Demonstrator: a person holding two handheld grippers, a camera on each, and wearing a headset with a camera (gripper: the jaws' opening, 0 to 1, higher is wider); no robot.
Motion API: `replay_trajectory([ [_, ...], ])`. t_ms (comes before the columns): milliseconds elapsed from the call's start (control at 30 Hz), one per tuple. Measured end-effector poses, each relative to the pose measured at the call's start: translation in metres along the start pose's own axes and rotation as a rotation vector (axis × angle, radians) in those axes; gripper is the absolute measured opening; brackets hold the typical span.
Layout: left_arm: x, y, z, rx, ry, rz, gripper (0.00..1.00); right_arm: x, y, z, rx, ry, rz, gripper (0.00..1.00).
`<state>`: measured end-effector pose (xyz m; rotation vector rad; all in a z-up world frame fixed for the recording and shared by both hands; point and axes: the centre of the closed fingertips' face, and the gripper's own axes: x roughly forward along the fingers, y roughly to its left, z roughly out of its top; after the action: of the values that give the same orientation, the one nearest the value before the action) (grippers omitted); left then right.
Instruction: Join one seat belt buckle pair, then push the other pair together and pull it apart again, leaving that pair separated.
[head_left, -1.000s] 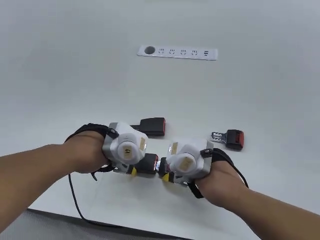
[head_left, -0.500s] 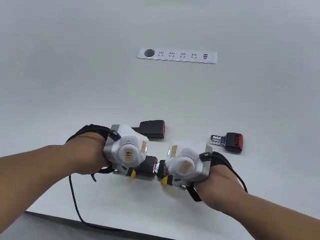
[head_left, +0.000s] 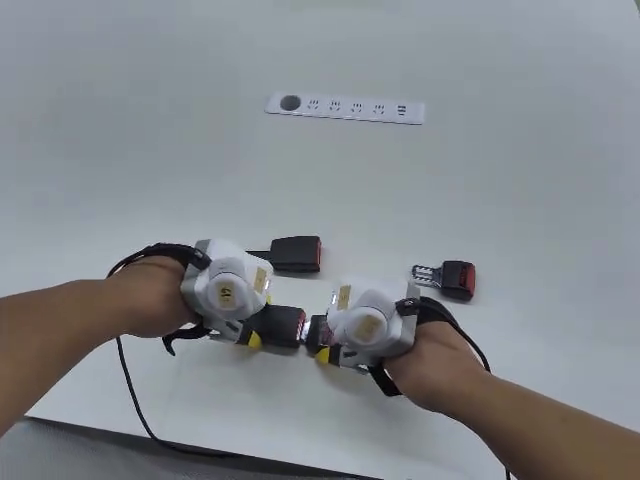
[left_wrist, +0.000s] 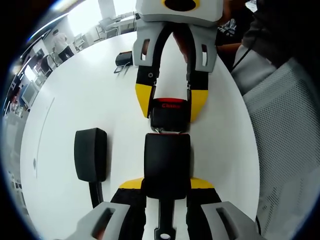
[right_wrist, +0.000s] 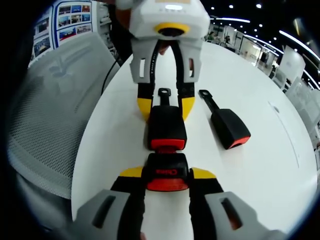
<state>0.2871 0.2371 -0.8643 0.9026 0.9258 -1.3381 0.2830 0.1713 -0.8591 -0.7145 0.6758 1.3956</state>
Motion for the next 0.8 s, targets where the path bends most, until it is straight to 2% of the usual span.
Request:
replay_trajectory([
  [533, 0.0002, 0.001, 0.0012, -0.01, -0.001, -0.002, 0.32, 0.0, 0.0005, -0.0013, -0.011, 0.012, 0.008, 0.34],
  [633, 0.0003, 0.001, 0.002, -0.003, 0.004, 0.007, 0.32, 0.0, 0.0006, -0.0013, -0.016, 0.017, 0.017, 0.34],
  [800, 0.0002, 0.0004, 0.0018, -0.031, 0.032, 0.02, 0.33, -0.0014, 0.0023, -0.0005, -0.018, 0.011, 0.023, 0.35],
])
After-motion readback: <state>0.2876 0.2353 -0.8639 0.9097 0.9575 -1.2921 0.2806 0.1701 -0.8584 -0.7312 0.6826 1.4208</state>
